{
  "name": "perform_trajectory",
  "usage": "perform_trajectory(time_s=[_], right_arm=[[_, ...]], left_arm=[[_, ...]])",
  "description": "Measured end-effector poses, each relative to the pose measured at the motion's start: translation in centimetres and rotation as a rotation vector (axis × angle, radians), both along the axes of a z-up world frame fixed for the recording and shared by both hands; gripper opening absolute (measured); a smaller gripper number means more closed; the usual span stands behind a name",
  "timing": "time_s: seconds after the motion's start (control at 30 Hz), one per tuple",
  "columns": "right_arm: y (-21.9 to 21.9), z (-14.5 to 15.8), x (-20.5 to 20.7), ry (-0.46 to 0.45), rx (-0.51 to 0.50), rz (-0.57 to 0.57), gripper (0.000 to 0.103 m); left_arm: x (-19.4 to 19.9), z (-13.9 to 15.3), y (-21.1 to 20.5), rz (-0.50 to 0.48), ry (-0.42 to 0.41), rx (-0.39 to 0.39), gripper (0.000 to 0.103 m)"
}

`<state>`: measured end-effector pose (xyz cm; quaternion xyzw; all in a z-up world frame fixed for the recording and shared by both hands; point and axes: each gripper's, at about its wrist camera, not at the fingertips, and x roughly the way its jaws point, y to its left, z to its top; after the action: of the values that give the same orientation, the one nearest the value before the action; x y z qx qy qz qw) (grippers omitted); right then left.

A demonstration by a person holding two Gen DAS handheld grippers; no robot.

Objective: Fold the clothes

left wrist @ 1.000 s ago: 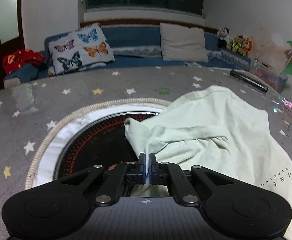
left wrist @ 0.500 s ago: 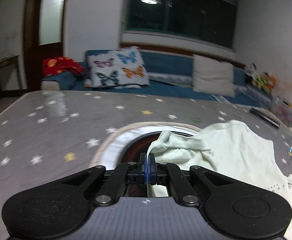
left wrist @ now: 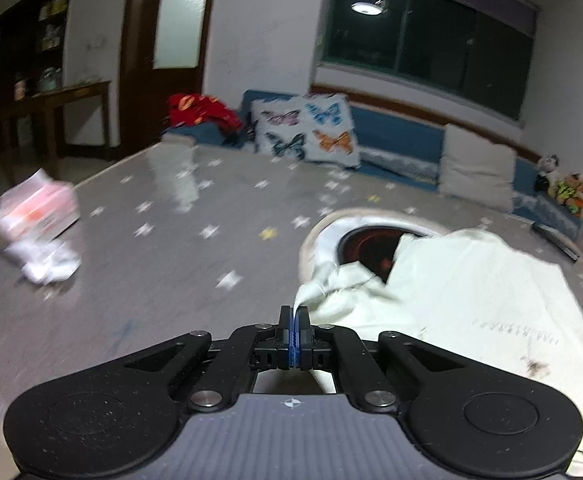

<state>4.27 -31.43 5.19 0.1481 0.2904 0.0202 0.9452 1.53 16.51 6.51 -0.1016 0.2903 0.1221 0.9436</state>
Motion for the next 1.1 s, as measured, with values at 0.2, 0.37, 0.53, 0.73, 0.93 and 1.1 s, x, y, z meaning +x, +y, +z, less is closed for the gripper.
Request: perform_trajectory(time_s=[0.2,0.37,0.53,0.73,0.93,1.1], right_arm=[[-0.8,-2.1,-0.3,0.117,-0.014,-0.018,0.006],[-1.4,-0.8,0.5,0.101,-0.071,-0.019,0.014],[-0.5,0.7,2.4,0.065,-0.143,0.017,0.022],[1.6,2.1,4.8,0.013,-0.173,0.078,0.036],[5.2,1.1,8.9,0.037,-0.169,0.186,0.042],[8.1,-0.2,12.0,0.068,-0.167,0.268,0.047]], left_arm=[[-0.6,-1.2,-0.1,0.0,0.096,0.021,0.003],[-0.2,0.6,-0.3,-0.025,0.064,0.067,0.019],[2.4,1.7,-1.3,-0.087,0.035,0.101,0.042],[7.5,1.8,-3.2,-0.171,0.028,0.085,0.048],[14.4,0.9,-5.5,-0.238,0.047,0.055,0.052],[20.6,-1.0,-6.6,-0.264,0.104,0.031,0.052]])
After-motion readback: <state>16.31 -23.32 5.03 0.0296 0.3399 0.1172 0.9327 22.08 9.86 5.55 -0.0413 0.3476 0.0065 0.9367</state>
